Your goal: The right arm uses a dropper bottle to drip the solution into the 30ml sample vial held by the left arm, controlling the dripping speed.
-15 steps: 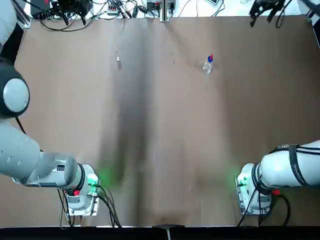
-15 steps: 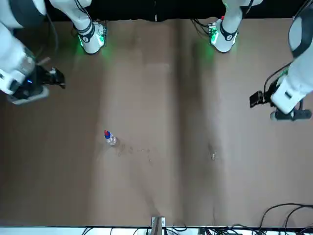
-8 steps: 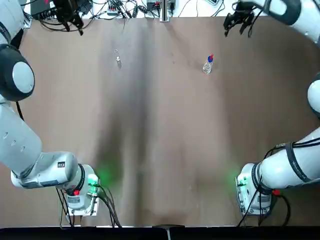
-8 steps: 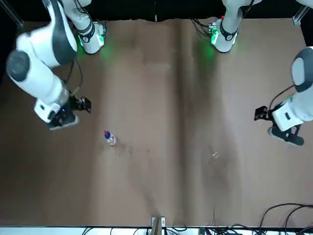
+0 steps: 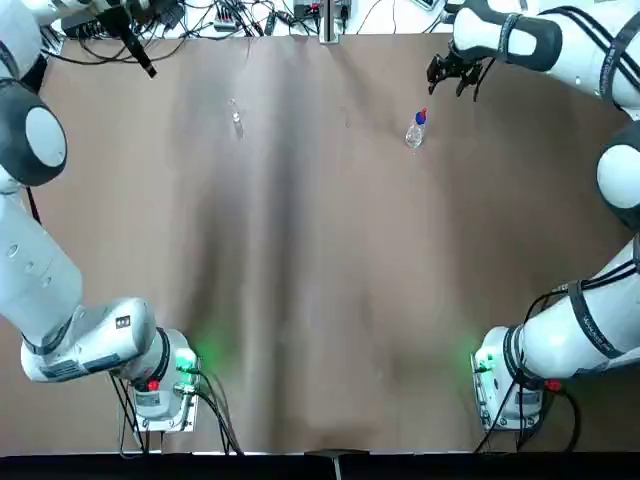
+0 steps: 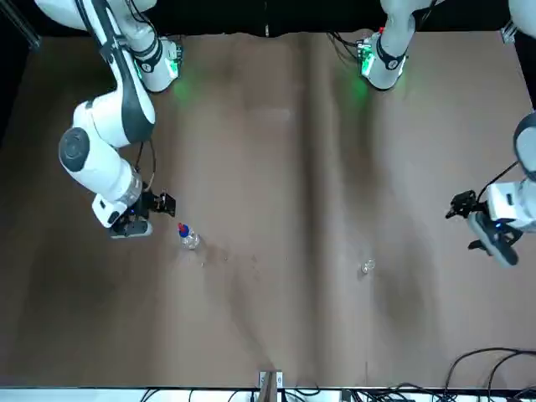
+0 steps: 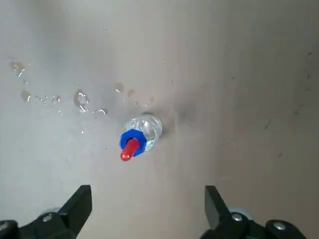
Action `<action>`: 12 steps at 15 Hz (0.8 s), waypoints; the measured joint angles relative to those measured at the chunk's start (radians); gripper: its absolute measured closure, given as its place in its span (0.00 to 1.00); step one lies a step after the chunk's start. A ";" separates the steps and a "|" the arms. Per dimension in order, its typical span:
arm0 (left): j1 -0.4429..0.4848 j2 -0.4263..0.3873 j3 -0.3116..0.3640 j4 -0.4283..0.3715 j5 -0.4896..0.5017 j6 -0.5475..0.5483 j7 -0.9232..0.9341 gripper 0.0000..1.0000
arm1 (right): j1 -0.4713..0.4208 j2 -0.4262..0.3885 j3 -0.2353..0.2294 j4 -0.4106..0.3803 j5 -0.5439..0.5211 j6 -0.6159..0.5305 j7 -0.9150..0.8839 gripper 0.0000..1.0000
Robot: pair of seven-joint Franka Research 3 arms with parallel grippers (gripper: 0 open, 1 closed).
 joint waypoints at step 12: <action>0.029 0.084 -0.043 0.026 -0.293 0.022 0.616 0.00 | 0.059 0.129 0.000 0.036 -0.001 0.043 0.154 0.41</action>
